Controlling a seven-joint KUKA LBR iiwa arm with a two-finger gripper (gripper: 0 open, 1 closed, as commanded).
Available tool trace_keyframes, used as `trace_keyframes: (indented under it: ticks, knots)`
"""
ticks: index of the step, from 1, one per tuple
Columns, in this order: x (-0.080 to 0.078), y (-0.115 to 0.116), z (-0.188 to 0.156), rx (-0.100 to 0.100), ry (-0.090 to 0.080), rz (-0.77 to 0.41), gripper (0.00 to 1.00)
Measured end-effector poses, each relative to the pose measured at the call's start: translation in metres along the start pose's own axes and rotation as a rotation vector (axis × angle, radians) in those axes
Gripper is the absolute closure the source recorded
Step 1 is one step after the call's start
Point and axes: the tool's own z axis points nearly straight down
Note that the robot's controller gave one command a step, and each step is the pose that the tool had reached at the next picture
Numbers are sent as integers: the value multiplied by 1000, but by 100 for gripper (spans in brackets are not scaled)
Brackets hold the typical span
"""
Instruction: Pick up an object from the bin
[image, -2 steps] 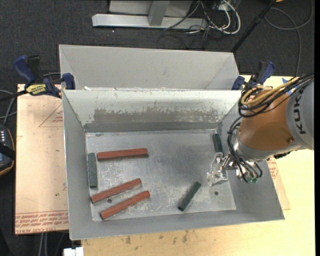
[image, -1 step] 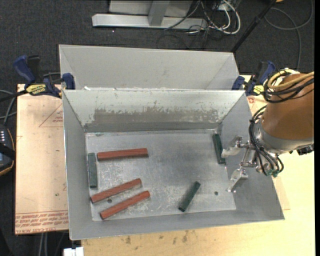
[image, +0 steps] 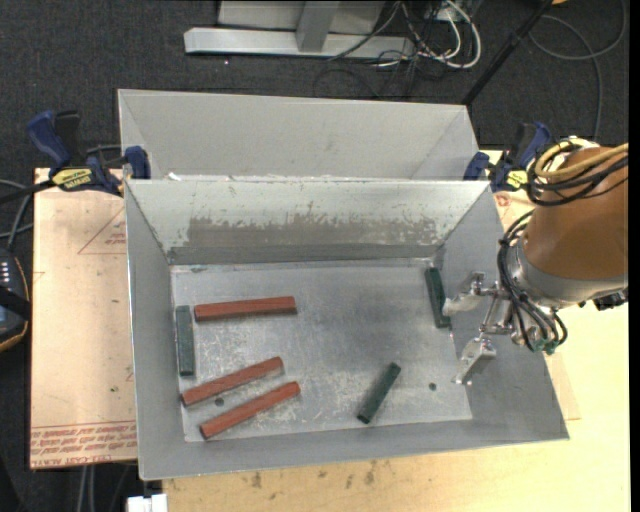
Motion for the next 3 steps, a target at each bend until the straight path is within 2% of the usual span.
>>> trace_keyframes:
  ticks: [1,2,3]
  knots:
    - [0,13,45,0,-4,-70,0]
    - [10,34,118,3,-11,-536,100]
    - [13,32,120,3,-4,-536,0]
